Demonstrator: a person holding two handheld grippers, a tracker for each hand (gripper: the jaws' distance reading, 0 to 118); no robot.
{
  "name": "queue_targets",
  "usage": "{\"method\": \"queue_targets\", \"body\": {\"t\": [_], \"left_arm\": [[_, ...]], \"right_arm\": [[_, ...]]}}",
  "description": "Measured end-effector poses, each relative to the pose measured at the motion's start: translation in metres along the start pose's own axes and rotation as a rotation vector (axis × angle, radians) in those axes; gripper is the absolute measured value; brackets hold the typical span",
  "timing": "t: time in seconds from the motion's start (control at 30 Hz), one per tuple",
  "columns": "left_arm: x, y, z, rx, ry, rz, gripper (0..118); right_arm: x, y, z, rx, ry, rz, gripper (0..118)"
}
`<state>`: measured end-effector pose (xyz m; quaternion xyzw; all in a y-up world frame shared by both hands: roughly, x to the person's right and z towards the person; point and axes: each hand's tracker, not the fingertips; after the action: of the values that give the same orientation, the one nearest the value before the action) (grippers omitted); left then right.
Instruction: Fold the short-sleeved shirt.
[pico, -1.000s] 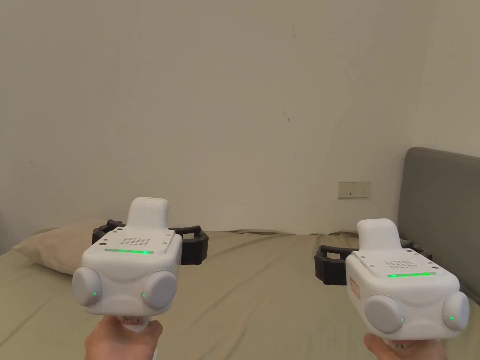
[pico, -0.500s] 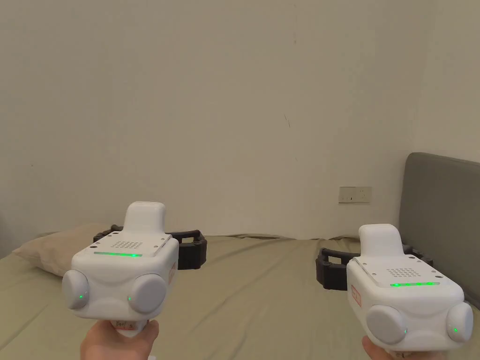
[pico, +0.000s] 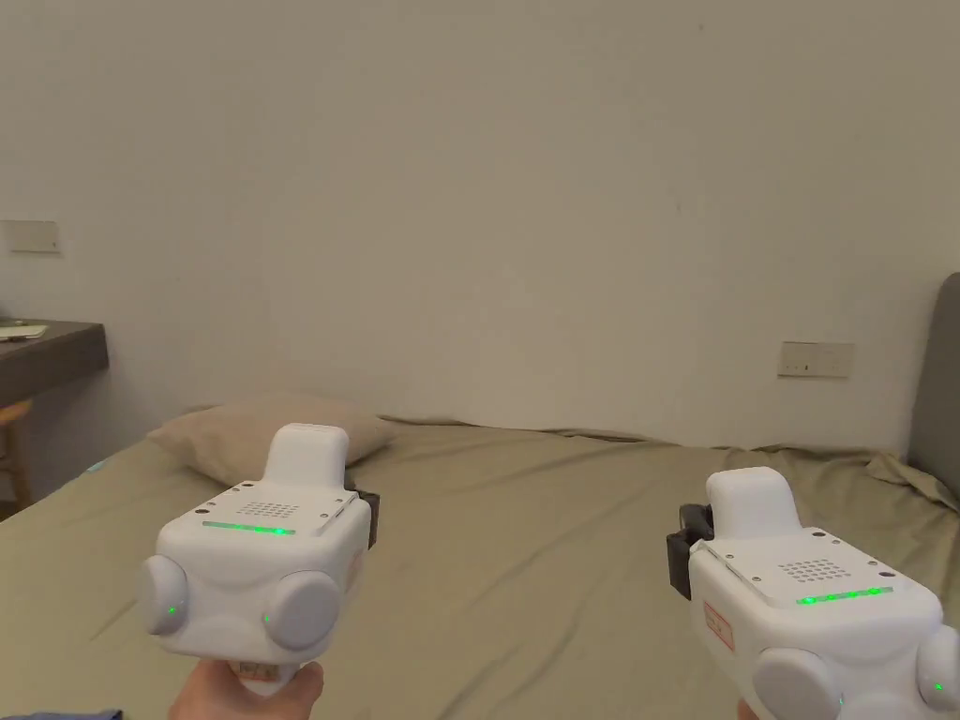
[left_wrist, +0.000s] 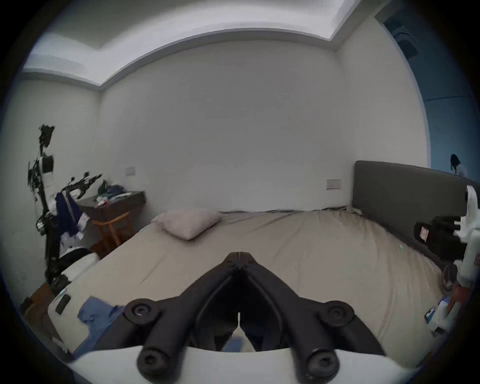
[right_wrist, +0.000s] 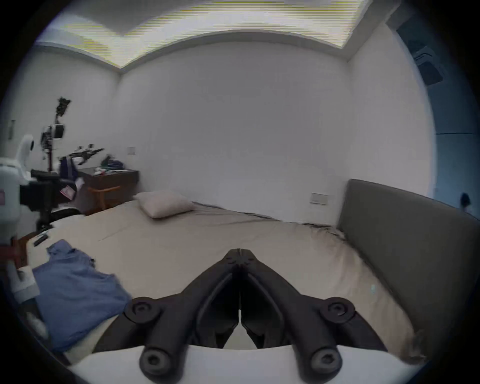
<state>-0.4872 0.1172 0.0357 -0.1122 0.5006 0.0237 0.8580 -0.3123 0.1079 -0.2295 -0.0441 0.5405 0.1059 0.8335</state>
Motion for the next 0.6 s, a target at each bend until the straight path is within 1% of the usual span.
{"method": "queue_targets", "body": {"t": [0.03,0.07,0.1,0.17,0.2,0.27,0.3,0.33,0.37,0.47,0.5,0.53,0.57,0.6], "left_arm": [[-0.027,-0.013,0.007,-0.029,0.068,-0.011,0],[-0.055,-0.025,0.017,-0.073,0.171,-0.019,0],[-0.083,-0.035,0.023,-0.103,0.227,-0.013,0],[-0.145,-0.059,0.048,-0.174,0.335,0.040,0],[-0.168,-0.069,0.062,-0.204,0.386,0.056,0],[-0.212,-0.083,0.092,-0.219,0.497,-0.004,0],[-0.226,-0.087,0.105,-0.234,0.534,-0.021,0],[-0.237,-0.091,0.118,-0.257,0.582,-0.044,0],[-0.250,-0.095,0.125,-0.264,0.601,-0.036,0],[-0.265,-0.103,0.132,-0.276,0.571,0.039,0],[-0.267,-0.107,0.125,-0.303,0.497,0.086,0],[-0.265,-0.114,0.112,-0.404,0.398,0.165,16],[-0.259,-0.121,0.101,-0.480,0.363,0.215,57],[-0.253,-0.132,0.087,-0.533,0.303,0.245,96]], "right_arm": [[-0.027,0.000,-0.009,-0.008,0.083,-0.004,3],[-0.057,0.000,-0.017,-0.019,0.152,0.003,3],[-0.087,-0.002,-0.024,-0.028,0.195,0.020,3],[-0.159,-0.008,-0.038,-0.048,0.344,0.037,3],[-0.187,-0.011,-0.042,-0.063,0.395,0.017,3],[-0.241,-0.015,-0.049,-0.101,0.491,-0.007,3],[-0.259,-0.017,-0.051,-0.116,0.525,-0.002,3],[-0.276,-0.018,-0.052,-0.122,0.548,0.023,3],[-0.288,-0.019,-0.053,-0.115,0.540,0.045,3],[-0.301,-0.017,-0.056,-0.126,0.570,0.042,3],[-0.301,-0.017,-0.056,-0.127,0.571,0.041,3],[-0.298,-0.019,-0.057,-0.124,0.564,0.043,3],[-0.293,-0.020,-0.059,-0.125,0.552,0.052,3],[-0.290,-0.022,-0.062,-0.127,0.542,0.063,3]]}}
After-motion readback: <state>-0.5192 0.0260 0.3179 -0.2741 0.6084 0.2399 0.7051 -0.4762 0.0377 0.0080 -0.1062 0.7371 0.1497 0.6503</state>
